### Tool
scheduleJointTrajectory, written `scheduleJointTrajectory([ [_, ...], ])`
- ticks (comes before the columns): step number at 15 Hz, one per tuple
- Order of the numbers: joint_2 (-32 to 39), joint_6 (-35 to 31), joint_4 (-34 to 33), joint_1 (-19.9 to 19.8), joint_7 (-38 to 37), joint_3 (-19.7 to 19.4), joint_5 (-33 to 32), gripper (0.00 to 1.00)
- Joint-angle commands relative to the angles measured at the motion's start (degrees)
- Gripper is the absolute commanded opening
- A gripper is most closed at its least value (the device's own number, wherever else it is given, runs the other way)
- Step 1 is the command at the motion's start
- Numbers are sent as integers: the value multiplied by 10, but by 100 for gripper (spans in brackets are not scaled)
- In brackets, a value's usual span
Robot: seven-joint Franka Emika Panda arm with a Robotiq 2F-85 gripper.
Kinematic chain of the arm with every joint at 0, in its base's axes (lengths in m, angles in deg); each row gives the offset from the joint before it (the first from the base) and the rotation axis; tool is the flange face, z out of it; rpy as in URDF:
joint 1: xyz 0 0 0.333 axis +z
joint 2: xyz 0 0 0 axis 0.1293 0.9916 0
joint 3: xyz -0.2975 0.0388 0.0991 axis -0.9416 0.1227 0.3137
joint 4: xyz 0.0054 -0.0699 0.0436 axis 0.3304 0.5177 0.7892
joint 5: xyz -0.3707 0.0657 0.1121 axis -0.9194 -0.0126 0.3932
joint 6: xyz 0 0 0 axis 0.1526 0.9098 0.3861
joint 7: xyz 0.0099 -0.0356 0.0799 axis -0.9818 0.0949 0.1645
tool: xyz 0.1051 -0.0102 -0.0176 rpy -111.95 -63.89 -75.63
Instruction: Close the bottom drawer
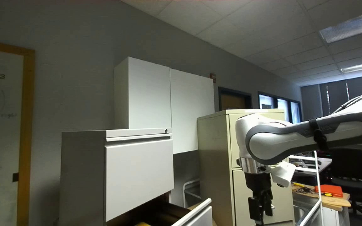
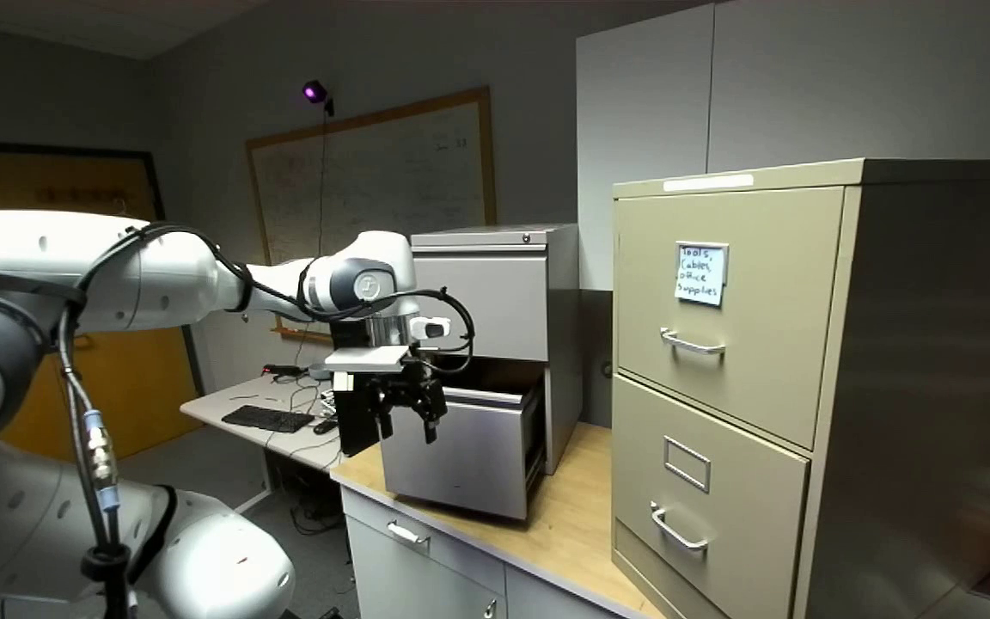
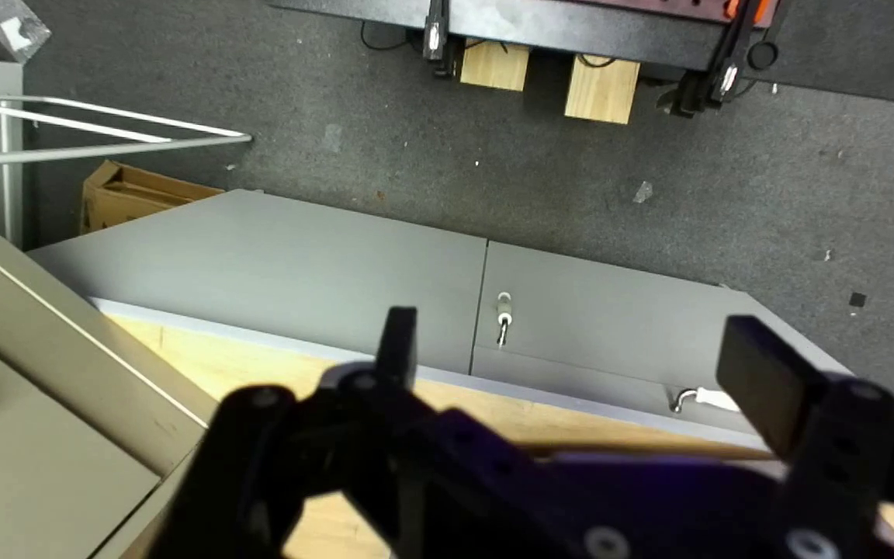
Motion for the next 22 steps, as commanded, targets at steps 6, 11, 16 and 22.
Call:
scheduleJointTrajectory([
  [6, 107, -126, -56, 23, -16, 26, -22, 59],
  [11, 173, -204, -105, 44, -10, 36, -12, 20],
  [16, 230, -240, -140, 52, 12, 17, 22, 0],
  [22, 303, -258, -161, 51, 45, -2, 92, 0],
])
